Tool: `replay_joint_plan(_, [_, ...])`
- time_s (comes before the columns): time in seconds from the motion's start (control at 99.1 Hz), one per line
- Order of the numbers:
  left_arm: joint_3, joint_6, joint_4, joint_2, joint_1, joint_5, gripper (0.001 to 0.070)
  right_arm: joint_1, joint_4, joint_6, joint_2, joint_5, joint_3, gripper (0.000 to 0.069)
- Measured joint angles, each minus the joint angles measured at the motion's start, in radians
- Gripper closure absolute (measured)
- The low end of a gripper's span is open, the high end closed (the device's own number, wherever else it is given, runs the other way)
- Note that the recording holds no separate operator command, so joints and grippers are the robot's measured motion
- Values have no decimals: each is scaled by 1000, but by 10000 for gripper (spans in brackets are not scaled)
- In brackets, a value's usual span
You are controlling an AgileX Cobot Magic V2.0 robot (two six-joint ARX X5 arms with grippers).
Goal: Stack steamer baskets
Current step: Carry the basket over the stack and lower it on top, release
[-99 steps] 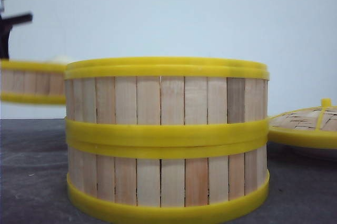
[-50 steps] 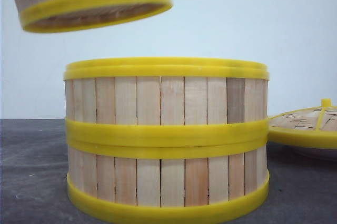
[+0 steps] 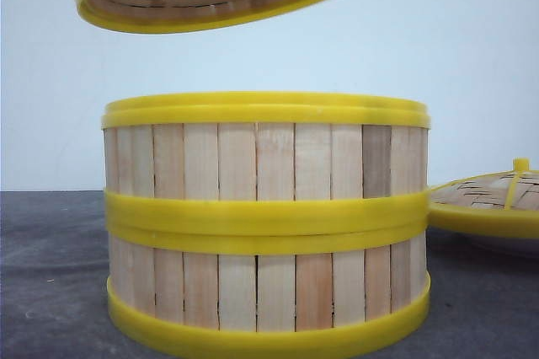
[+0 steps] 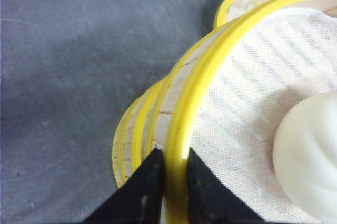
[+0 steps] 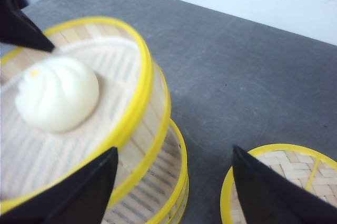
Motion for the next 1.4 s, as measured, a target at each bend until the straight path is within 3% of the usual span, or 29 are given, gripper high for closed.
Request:
replay_joint_plan(0.091, [0,0,0,22,-31,-26,678,0,-3,6,-13,0,0,266])
replay_joint_plan(0.252, [0,0,0,66,-75,-128,678,0,-6,13,-23,0,0,266])
replay_joint_plan(1.402, [-2,7,29,178,-97,-130,678,0,-6,14,-24,29,0,266])
